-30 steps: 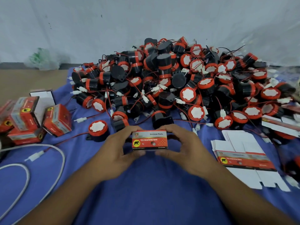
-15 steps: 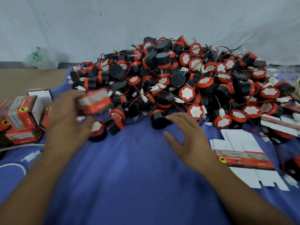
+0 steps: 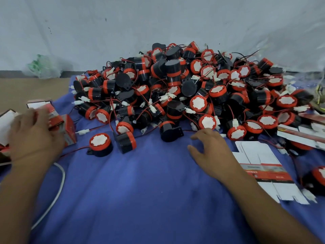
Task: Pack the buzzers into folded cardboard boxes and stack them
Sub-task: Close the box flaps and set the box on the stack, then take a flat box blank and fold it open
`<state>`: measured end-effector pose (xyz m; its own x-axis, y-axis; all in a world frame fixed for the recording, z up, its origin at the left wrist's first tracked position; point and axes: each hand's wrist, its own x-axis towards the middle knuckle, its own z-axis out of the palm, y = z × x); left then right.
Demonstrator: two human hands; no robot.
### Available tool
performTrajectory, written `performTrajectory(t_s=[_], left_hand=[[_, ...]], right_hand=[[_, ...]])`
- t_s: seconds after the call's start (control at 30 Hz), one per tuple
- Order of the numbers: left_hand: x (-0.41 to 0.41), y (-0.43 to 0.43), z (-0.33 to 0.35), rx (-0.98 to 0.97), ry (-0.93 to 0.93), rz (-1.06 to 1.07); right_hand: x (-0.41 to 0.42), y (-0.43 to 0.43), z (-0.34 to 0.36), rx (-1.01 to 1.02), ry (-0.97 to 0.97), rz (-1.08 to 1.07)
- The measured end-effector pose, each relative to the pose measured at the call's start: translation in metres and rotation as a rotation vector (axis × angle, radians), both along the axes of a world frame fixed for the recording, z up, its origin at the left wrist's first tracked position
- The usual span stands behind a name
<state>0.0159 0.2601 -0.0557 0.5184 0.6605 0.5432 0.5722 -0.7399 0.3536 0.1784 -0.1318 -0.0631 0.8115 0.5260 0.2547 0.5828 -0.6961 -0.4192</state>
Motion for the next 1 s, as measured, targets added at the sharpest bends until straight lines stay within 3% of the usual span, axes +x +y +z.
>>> performTrajectory(t_s=[0.13,0.3,0.43,0.57,0.7,0.8,1.0], left_hand=[[0.000,-0.029,0.012,0.031,0.017,0.028],[0.006,-0.039,0.021,-0.073,0.013,0.003],[0.011,-0.053,0.024,-0.001,-0.046,-0.061],[0.016,-0.076,0.020,0.175,-0.115,-0.314],[0.019,-0.102,0.020,0.031,0.025,-0.654],[0.018,-0.121,0.014,0.035,0.181,-0.880],[0.019,-0.138,0.011,0.019,0.161,-0.928]], right_hand=[[0.007,-0.033,0.042,-0.227,0.086,-0.062],[0.005,-0.084,0.059,-0.686,0.450,-0.037],[0.010,-0.092,0.052,-0.610,0.415,0.021],[0.016,-0.096,0.051,-0.504,0.427,0.027],[0.025,-0.097,0.046,-0.327,0.369,0.004],[0.031,-0.091,0.045,-0.137,0.281,-0.043],[0.031,-0.086,0.064,0.065,0.150,-0.049]])
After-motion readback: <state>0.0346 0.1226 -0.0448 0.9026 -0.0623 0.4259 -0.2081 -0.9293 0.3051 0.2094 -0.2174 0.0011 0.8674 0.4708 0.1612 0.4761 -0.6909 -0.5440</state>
